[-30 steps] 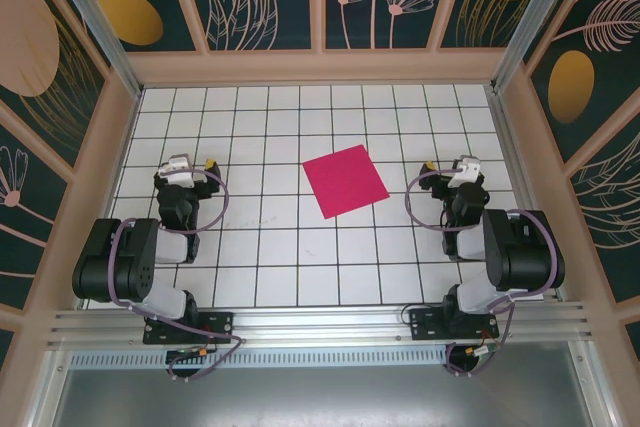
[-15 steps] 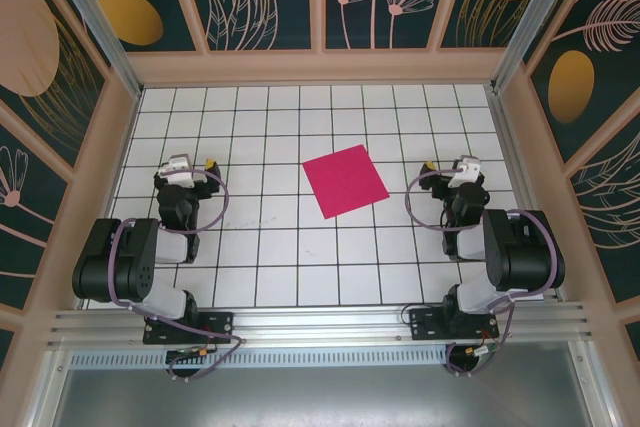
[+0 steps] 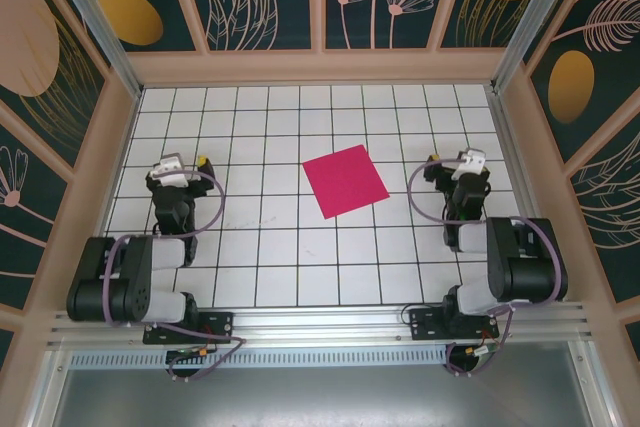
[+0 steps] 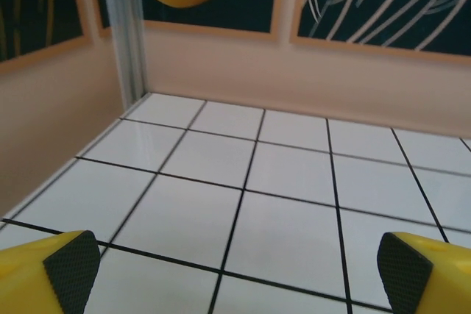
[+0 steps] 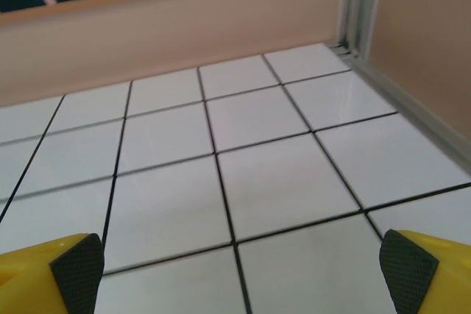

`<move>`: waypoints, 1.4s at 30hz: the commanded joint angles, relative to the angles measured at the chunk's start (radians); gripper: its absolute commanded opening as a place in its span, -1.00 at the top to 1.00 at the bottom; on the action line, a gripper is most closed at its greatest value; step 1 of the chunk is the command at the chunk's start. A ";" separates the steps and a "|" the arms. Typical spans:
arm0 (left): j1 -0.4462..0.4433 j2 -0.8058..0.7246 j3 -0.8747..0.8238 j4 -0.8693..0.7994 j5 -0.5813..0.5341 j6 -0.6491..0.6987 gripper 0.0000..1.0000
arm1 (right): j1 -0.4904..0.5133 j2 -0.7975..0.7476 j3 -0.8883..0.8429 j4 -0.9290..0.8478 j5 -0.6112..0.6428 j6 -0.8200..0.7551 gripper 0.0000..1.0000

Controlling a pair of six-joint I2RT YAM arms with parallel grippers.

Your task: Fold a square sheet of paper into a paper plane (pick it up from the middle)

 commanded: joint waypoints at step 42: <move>0.005 -0.170 0.429 -0.886 0.169 -0.320 -0.97 | 0.609 0.670 1.096 -1.337 -0.081 0.334 -0.89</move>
